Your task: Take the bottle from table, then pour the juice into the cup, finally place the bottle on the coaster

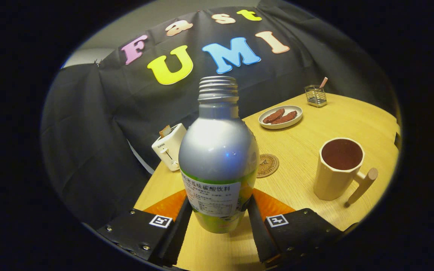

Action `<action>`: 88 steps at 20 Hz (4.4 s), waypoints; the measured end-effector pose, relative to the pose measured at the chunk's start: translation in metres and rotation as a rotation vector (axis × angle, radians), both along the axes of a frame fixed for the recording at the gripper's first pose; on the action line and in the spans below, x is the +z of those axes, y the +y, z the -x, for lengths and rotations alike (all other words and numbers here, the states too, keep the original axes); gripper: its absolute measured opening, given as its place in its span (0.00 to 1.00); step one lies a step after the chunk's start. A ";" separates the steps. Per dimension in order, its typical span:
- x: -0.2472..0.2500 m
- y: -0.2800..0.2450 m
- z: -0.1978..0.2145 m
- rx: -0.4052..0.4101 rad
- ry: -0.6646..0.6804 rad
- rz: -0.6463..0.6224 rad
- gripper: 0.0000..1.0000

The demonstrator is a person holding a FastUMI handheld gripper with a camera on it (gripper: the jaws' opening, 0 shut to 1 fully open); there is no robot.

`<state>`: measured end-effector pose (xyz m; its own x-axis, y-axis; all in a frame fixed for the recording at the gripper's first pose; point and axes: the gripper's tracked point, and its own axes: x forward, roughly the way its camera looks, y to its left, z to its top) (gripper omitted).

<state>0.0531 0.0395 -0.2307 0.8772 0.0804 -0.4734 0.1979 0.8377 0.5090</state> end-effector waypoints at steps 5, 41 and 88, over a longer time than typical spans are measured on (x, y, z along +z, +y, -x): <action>-0.003 -0.011 0.007 -0.033 0.016 -0.117 0.76; 0.002 -0.031 -0.005 -0.332 0.085 -0.906 0.75; 0.041 -0.019 -0.032 -0.449 0.204 -1.368 0.76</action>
<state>0.0853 0.0203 -0.1896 0.8776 0.3043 -0.3703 0.4726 -0.4205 0.7745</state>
